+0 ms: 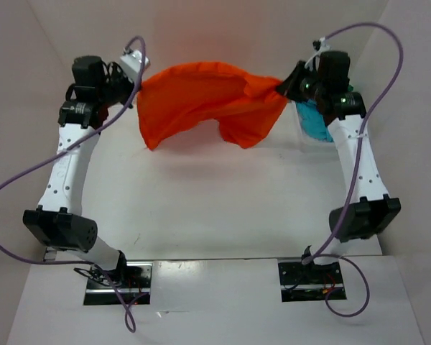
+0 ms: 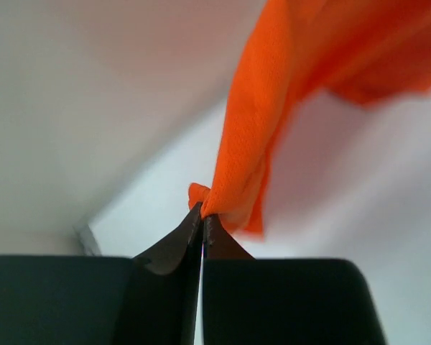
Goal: Fold and stack the t-shirts
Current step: Flatten out the tshirt, then fold the flattened tshirt in 1/3 of the way
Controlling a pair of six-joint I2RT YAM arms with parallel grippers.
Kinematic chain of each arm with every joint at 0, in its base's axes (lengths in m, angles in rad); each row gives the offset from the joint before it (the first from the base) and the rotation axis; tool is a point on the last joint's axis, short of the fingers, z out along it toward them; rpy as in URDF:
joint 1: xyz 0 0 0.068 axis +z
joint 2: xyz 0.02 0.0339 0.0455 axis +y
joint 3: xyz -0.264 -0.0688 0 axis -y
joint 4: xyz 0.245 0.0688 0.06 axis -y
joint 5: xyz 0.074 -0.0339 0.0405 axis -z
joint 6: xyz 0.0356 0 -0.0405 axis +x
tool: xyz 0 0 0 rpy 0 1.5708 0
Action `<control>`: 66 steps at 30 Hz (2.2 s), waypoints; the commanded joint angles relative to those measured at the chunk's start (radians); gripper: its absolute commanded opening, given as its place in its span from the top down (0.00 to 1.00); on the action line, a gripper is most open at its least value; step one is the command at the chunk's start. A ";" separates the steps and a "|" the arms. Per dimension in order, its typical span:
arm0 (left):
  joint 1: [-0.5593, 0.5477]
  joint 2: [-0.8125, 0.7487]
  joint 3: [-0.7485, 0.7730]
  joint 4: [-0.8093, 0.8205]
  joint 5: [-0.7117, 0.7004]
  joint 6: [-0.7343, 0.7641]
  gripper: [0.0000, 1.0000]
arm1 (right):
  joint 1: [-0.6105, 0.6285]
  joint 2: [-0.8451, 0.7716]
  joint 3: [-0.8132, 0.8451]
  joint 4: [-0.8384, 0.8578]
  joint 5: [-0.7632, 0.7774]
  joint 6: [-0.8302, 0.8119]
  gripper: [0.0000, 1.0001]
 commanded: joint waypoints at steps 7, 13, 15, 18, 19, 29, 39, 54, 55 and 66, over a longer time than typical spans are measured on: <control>-0.047 -0.070 -0.702 -0.075 -0.230 0.254 1.00 | 0.089 -0.248 -0.905 0.173 -0.080 0.183 0.92; -0.047 -0.107 -0.860 -0.133 -0.324 0.264 1.00 | 0.154 -0.312 -1.167 0.200 -0.108 0.311 0.91; -0.047 -0.107 -0.888 -0.133 -0.356 0.254 1.00 | 0.154 -0.335 -1.191 0.190 -0.099 0.311 0.90; -0.047 -0.093 -0.914 -0.089 -0.365 0.254 1.00 | 0.154 -0.294 -1.185 0.214 -0.099 0.299 0.94; -0.047 -0.079 -0.914 -0.089 -0.365 0.244 1.00 | 0.154 -0.265 -1.123 0.225 -0.099 0.289 0.97; 0.045 0.183 0.163 -0.038 -0.429 0.087 1.00 | 0.040 0.268 0.322 0.012 0.062 0.098 1.00; -0.032 0.019 -0.101 0.017 -0.400 0.170 1.00 | 0.149 0.308 0.599 -0.245 0.254 -0.014 1.00; -0.061 -0.248 -0.871 -0.026 -0.475 0.382 1.00 | 0.286 -0.291 -1.016 0.226 0.075 0.354 1.00; -0.061 -0.248 -0.895 -0.037 -0.492 0.382 1.00 | 0.296 -0.291 -1.036 0.235 0.061 0.376 1.00; -0.061 -0.279 -0.980 -0.155 -0.514 0.331 1.00 | 0.281 -0.233 -1.059 0.260 0.035 0.329 1.00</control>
